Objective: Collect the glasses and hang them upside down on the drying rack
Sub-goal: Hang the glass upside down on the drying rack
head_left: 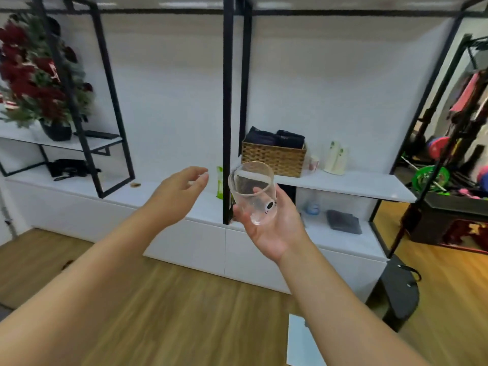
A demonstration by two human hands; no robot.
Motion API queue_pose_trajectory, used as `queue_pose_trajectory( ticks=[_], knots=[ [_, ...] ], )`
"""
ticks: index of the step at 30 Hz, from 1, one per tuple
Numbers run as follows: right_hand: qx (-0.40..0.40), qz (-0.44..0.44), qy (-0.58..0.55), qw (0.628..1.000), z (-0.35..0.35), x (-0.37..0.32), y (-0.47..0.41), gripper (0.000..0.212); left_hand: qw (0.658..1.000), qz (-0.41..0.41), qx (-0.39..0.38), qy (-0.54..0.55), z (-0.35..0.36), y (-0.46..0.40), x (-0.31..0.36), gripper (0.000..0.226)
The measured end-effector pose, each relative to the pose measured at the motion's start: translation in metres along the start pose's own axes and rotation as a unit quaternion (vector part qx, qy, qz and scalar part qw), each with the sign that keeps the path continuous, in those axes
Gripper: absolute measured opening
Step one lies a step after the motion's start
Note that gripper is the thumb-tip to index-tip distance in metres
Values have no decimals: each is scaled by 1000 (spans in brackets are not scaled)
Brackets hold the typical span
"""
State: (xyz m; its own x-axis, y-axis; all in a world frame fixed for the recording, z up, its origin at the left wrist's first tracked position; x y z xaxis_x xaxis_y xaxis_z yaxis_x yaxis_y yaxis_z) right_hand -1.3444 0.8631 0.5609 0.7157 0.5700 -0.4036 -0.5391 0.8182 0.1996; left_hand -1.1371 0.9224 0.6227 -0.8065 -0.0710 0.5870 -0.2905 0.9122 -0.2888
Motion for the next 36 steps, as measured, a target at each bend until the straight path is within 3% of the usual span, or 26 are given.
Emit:
queue_pose_trajectory(
  ticks=[8,15,20,27,36],
  knots=[
    [13,7,-38,999,-3,-72,-140,51,999,-34,5,-19,56,-144,-14,39],
    [-21,85,-37,995,11,-99,-279,41,995,-86,27,-40,79,-256,-63,38],
    [-48,140,-20,989,34,-106,-380,43,986,-128,91,-56,66,-326,-98,36],
    [-42,208,-6,977,64,-65,-495,47,976,-176,114,-66,51,-381,-165,38],
    [-24,201,2,979,104,21,-632,46,979,-165,104,-62,26,-480,-291,39]
  ],
)
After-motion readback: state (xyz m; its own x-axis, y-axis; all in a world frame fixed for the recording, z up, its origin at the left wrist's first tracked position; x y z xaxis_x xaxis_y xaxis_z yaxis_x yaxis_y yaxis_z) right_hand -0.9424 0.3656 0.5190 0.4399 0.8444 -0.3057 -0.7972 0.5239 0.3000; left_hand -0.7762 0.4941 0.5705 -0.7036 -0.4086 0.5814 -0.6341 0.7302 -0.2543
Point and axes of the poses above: each hand's wrist, its own y-axis away from the middle knuckle, its own z-axis out of the palm, x = y × z, the point moved 4 cm from there along -y, towards the middle knuckle, and after that the axes turned 13 degrees about -y, right-handed, at the moved point
